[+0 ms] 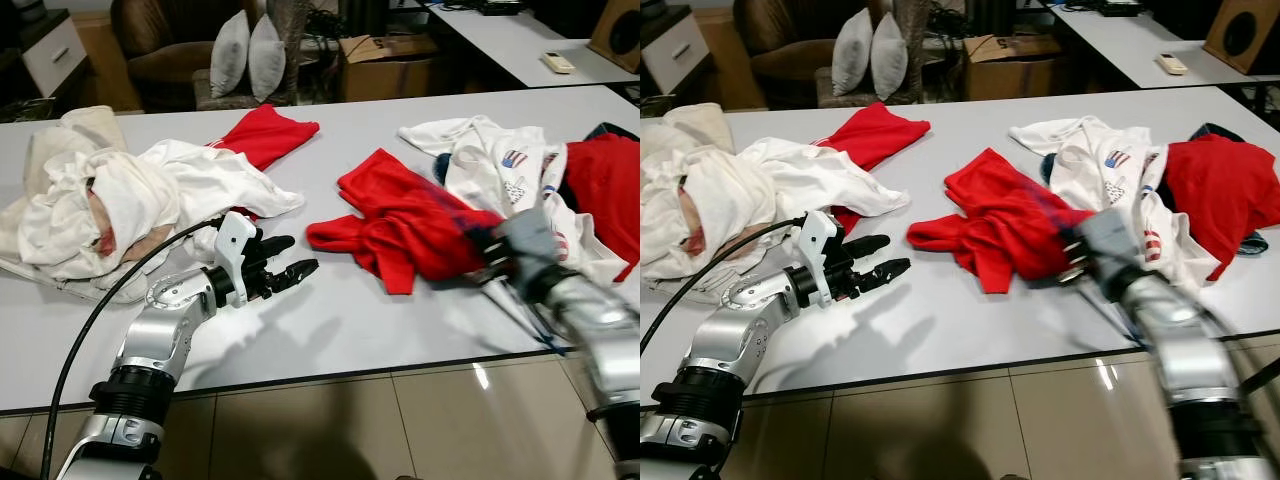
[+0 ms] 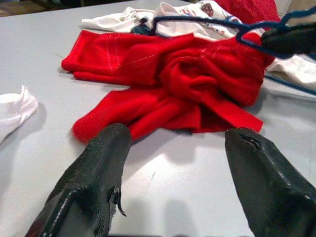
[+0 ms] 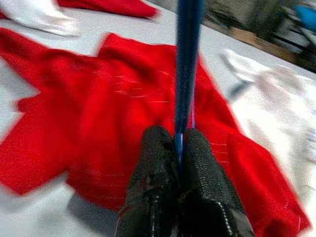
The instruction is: Hang hanger
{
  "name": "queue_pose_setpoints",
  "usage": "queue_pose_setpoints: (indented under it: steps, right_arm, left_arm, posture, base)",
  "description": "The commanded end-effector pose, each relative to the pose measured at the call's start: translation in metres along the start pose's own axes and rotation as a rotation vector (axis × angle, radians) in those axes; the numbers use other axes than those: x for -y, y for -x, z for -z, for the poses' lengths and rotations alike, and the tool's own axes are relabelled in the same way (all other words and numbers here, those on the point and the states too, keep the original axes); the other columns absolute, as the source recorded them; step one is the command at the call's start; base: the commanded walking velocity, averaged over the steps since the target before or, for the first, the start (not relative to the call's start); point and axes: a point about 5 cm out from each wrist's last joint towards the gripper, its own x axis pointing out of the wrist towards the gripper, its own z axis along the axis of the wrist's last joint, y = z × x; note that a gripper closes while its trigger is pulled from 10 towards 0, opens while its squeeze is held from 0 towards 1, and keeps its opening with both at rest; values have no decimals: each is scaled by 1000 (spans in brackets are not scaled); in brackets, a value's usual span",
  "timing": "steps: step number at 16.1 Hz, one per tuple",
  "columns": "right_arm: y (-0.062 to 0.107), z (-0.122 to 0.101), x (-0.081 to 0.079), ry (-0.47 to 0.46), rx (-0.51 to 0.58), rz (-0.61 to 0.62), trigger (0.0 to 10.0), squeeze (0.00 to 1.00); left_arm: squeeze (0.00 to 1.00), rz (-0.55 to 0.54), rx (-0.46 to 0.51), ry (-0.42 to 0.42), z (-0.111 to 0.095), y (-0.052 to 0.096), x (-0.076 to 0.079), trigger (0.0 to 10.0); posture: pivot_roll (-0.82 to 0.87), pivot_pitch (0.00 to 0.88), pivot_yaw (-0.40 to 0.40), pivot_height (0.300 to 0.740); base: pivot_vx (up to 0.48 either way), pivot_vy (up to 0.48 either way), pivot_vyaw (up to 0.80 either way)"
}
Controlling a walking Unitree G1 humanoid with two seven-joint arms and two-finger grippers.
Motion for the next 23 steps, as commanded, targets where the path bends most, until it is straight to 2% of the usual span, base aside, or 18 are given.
queue_pose_setpoints:
  steps: [1, 4, 7, 11, 14, 15, 16, 18, 20, 23]
  right_arm:
    - [-10, -8, -22, -24, 65, -109, 10000, 0]
    - [-22, -18, -46, -60, 134, -190, 10000, 0]
    - [-27, -25, -50, -89, 173, -187, 10000, 0]
    - [-24, -23, -50, -92, 169, -174, 10000, 0]
    - [-24, -28, -52, -102, 191, -162, 10000, 0]
    - [-23, -28, -53, -100, 194, -160, 10000, 0]
    - [-23, -28, -54, -99, 196, -159, 10000, 0]
    - [-22, -30, -55, -98, 203, -159, 10000, 0]
    - [-22, -31, -58, -97, 209, -160, 10000, 0]
    - [-22, -33, -59, -95, 214, -167, 10000, 0]
  left_arm:
    - [0, -19, -10, -9, 0, -1, 1, 10000]
    - [0, -18, -39, -27, 4, -13, 3, 10000]
    - [0, 0, -82, -45, 10, -26, 8, 10000]
    - [0, -55, -159, -94, 19, -30, 2, 10000]
    - [0, -76, -88, 86, 22, -39, 3, 10000]
    - [0, -88, -108, 83, 25, -42, 3, 10000]
    - [0, -97, -140, 46, 28, -43, 3, 10000]
    - [0, -162, -211, -85, 32, -45, -1, 10000]
    - [0, -230, -248, -127, 34, -46, -5, 10000]
    - [0, -241, -261, -131, 39, -48, -4, 10000]
  posture:
    - [-168, 0, 65, 740]
    - [-164, 0, 65, 740]
    - [-174, 0, 77, 740]
    - [-188, 0, 91, 740]
    - [-199, 0, 119, 740]
    - [-204, 0, 131, 740]
    - [-206, 0, 134, 740]
    - [-213, 0, 146, 740]
    - [-216, 0, 151, 740]
    - [-222, 0, 151, 740]
  base:
    - [0, 0, 0]
    - [0, 0, 0]
    - [0, 0, 0]
    - [0, 0, 0]
    - [0, 0, 0]
    - [0, 0, 0]
    - [0, 0, 0]
    - [0, 0, 0]
    - [0, 0, 0]
    - [0, 0, 0]
